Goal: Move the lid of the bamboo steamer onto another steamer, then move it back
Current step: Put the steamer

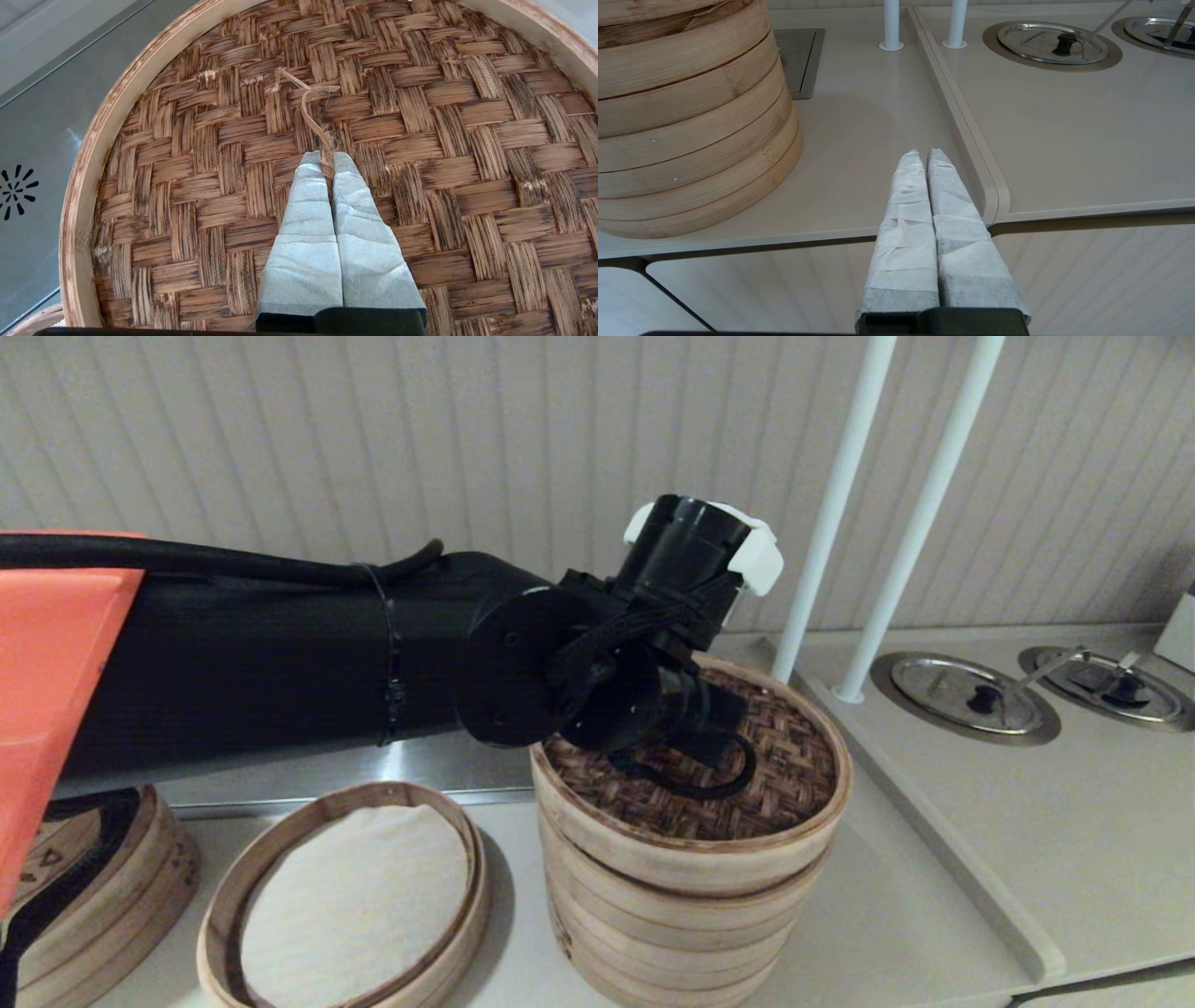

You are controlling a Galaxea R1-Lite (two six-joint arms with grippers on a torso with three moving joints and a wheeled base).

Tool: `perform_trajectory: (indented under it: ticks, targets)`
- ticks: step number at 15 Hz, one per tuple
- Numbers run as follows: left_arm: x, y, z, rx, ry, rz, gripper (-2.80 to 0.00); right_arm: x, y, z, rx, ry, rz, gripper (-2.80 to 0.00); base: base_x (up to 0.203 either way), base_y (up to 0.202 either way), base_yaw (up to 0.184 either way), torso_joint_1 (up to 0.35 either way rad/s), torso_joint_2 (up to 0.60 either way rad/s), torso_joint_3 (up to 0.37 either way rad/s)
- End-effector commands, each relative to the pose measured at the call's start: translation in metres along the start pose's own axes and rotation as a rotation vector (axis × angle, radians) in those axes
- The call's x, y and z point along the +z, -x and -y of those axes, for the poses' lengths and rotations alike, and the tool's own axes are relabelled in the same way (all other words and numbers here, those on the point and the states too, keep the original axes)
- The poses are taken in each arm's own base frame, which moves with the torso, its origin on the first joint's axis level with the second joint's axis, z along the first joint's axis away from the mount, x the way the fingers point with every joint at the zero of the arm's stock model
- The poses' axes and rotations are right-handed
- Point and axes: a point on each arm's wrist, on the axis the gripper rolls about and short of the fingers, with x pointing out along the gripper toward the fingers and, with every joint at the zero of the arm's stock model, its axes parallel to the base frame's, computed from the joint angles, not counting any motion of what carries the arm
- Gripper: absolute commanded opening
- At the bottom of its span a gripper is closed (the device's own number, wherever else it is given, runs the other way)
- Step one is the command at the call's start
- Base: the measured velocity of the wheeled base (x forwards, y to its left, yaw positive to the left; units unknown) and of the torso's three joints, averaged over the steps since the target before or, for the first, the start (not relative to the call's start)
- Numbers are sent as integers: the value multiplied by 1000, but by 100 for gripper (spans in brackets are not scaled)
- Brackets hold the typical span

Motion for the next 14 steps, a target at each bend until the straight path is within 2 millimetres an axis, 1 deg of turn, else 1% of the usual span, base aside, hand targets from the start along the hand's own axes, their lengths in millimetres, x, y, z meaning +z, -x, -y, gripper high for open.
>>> perform_trajectory:
  ticks: [1, 6, 9, 11, 14]
  targets:
    - [0, 1, 0, 3, 0, -1, -280, -1, 0, 0, 0, 0, -4, -280, 0, 0, 0, 0, 0, 0]
    - [-2, 5, 0, 1, -4, -7, -280, -1, 0, 0, -1, 0, -4, -280, 0, 0, 0, 0, 0, 0]
    - [-8, 2, 1, 1, -11, -30, -280, -1, 0, 0, 0, 0, -5, -280, 0, 0, 0, 0, 0, 0]
    - [-8, 2, 2, -1, -11, -29, -280, -1, 0, 0, 0, 0, -4, -280, 0, 0, 0, 0, 0, 0]
    - [-10, -4, 3, 0, -9, -28, -280, -1, 0, 0, 0, 0, -4, -280, 0, 0, 0, 0, 0, 0]
